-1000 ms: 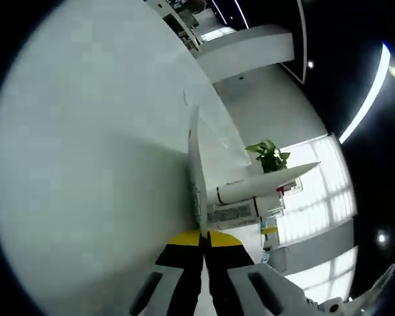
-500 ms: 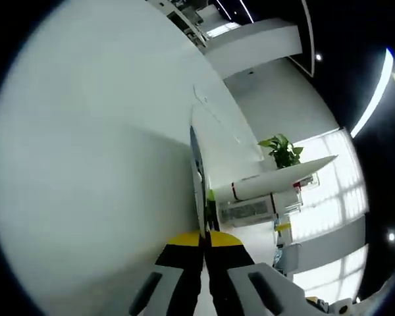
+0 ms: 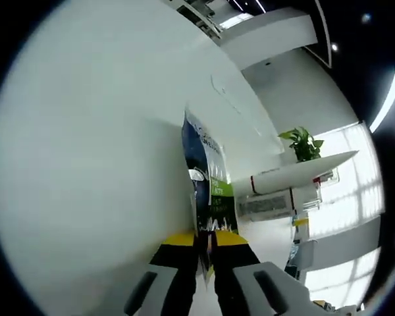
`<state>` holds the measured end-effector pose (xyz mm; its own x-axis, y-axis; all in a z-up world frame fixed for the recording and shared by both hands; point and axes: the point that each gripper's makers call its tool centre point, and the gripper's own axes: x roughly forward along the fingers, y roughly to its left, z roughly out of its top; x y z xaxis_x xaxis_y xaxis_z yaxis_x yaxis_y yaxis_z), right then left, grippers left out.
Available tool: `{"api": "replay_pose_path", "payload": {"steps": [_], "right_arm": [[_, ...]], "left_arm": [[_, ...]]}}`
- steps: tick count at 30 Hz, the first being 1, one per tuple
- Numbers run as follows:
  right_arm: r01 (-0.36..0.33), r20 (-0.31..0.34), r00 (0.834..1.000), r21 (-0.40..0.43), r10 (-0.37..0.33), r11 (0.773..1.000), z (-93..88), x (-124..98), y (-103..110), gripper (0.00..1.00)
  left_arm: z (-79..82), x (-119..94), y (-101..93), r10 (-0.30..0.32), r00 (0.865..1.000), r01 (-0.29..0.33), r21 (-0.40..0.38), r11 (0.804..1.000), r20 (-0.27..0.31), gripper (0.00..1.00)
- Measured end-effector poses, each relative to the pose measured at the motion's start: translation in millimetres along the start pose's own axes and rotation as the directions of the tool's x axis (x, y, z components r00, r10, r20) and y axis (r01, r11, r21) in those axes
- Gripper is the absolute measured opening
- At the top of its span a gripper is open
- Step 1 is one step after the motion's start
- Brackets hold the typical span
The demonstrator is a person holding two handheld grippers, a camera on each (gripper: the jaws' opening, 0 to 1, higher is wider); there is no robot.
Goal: Arrange the skincare products in the storage area until every visible bottle or jar stands upright without overlapping.
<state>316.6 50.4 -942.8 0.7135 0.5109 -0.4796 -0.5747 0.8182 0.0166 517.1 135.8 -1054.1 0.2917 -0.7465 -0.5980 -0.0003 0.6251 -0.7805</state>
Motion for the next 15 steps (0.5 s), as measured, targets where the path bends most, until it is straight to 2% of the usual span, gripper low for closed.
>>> {"api": "replay_pose_path", "payload": {"steps": [4,15], "right_arm": [[-0.001,-0.001,1.000,-0.009,0.001,1.000,0.2,-0.4,0.6,0.64],[-0.001,-0.006,1.000,-0.019,0.001,1.000,-0.8,-0.9,1.6,0.62]], "left_arm": [[-1.0,-0.5,1.4,0.009,1.000,-0.009,-0.017,1.000,-0.012,0.08],[1.8,-3.2,2.2,0.040,0.999,-0.040,0.017,0.999,-0.001,0.10]]}}
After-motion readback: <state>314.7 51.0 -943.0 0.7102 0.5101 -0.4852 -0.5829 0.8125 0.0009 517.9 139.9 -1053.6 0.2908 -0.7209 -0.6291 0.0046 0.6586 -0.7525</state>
